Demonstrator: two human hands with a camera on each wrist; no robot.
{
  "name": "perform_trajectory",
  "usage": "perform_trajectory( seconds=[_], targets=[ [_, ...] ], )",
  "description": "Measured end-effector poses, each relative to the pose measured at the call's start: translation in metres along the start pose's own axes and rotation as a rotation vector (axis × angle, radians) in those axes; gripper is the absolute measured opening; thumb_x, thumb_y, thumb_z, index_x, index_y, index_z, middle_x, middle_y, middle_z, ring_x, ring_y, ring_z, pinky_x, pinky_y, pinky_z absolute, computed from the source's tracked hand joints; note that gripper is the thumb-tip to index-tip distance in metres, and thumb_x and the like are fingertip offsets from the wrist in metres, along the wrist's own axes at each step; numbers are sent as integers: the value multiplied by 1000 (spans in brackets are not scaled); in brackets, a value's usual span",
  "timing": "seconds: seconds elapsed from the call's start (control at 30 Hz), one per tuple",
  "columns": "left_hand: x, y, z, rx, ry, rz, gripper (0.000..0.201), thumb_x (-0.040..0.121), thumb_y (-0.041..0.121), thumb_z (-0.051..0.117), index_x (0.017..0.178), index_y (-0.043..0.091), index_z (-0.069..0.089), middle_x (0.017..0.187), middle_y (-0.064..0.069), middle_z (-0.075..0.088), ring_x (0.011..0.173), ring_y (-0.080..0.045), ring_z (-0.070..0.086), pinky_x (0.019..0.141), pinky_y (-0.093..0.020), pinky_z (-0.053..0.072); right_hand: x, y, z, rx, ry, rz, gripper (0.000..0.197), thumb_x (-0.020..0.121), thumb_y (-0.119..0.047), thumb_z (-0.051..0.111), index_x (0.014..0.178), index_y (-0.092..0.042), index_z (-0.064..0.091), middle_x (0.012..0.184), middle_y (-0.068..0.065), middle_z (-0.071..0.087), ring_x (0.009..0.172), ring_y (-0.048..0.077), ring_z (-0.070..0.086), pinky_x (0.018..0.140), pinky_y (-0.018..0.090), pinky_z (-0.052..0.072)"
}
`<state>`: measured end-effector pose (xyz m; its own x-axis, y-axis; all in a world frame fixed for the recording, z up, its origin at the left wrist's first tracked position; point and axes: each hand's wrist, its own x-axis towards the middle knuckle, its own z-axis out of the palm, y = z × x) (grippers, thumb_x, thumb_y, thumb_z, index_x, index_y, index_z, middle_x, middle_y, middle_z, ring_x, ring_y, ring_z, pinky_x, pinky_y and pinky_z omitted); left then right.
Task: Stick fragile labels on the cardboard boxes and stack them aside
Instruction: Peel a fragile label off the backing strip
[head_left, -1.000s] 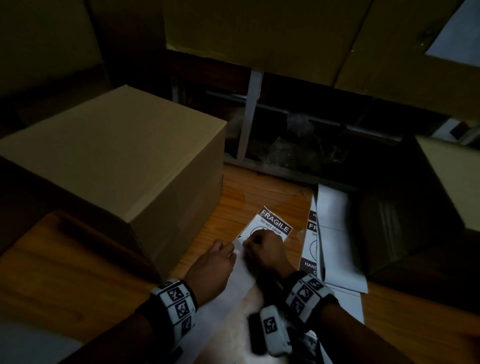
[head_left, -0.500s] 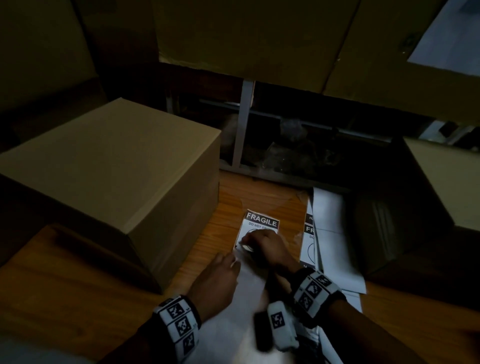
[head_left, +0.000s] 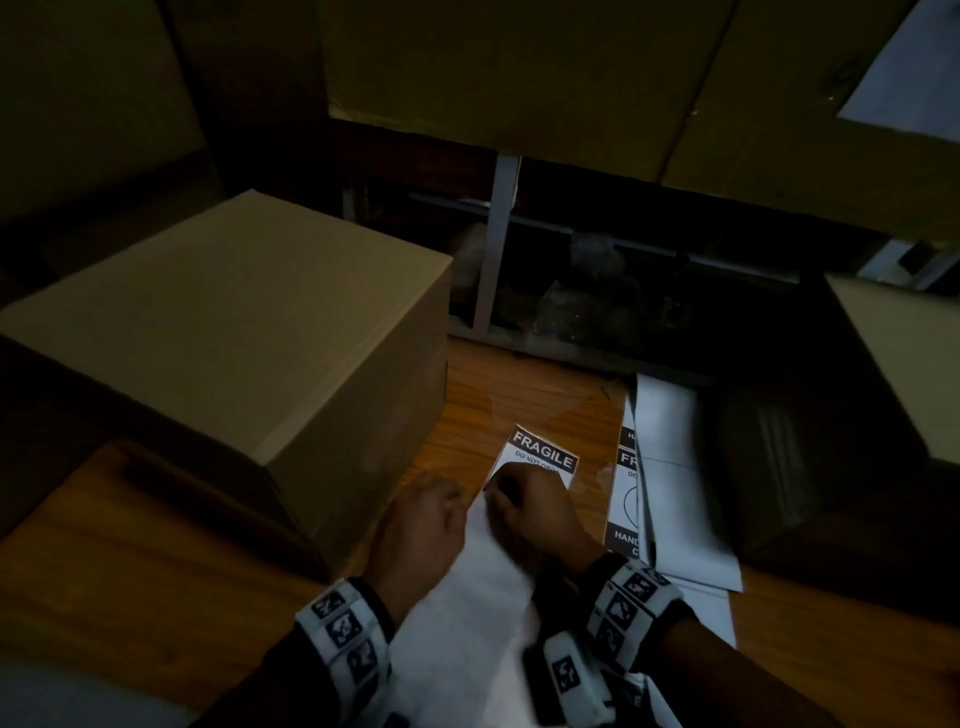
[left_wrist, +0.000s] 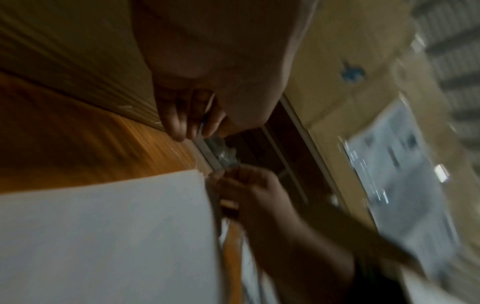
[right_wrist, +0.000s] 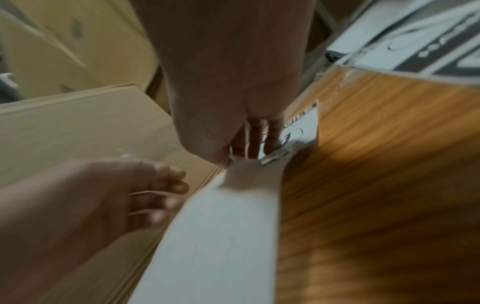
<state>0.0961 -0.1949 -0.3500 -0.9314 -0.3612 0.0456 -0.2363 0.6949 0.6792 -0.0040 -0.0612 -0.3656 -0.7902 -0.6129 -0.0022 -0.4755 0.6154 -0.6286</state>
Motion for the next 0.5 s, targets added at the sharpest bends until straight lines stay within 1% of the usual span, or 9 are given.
perform_trajectory(
  seconds=[0.03,0.1,0.13,0.2,0.27,0.33,0.37,0.43,0.5],
  targets=[
    [11,3,-4,-90,36,-117,14,98,18,52,94,17,65,89,5,58,84,-14,57,79,-31,51,-3,-1,-1,-9,19,-18,18,94,-24,52,89,-21,68,88,-6,67,80,8,60,73,29,51],
    [33,6,-9,-373,4,-358,20,97,16,51,79,19,60,76,1,59,72,-18,57,67,-29,48,-8,-3,-5,-22,46,-86,18,95,-28,51,89,-24,67,87,-9,66,79,6,59,71,26,49],
    [43,7,-9,-534,-62,-471,22,97,17,50,77,17,59,75,-4,59,67,-20,56,64,-29,46,-10,-2,-6,-21,55,-134,18,95,-29,51,90,-24,68,87,-8,67,79,6,59,71,28,50],
    [55,10,-7,-711,-266,-651,21,97,27,48,88,12,59,83,-11,62,72,-23,59,67,-30,50,-14,-2,-9,-3,54,-207,17,94,-30,53,91,-22,68,87,-5,68,79,9,60,70,30,50],
    [64,11,-2,-761,-466,-709,29,96,38,50,95,11,61,90,-12,67,80,-26,63,76,-34,53,-19,-3,-11,-3,55,-244,14,93,-29,56,91,-22,68,88,-5,69,79,9,60,70,30,50],
    [70,13,0,-833,-538,-717,26,96,35,55,96,12,65,90,-9,70,79,-24,65,77,-34,54,-24,-5,-13,-11,38,-271,13,93,-28,58,93,-23,70,89,-7,70,79,6,60,71,25,49],
    [71,15,-1,-854,-532,-712,19,96,29,57,97,11,65,94,-9,72,78,-22,66,72,-33,55,-27,-6,-14,-12,26,-283,13,93,-27,59,94,-23,71,90,-7,70,79,4,60,71,22,48],
    [74,17,-3,-831,-471,-673,6,95,10,58,97,7,62,99,-12,70,67,-17,64,53,-25,53,-34,-7,-15,-14,13,-288,13,93,-26,61,96,-22,73,91,-8,71,81,2,60,73,18,48],
    [73,18,-3,-769,-353,-608,7,92,-2,58,90,5,59,96,-18,66,60,-16,60,43,-19,48,-39,-6,-17,6,16,-276,13,91,-26,63,95,-21,74,92,-6,72,82,1,60,74,15,45]
  ],
)
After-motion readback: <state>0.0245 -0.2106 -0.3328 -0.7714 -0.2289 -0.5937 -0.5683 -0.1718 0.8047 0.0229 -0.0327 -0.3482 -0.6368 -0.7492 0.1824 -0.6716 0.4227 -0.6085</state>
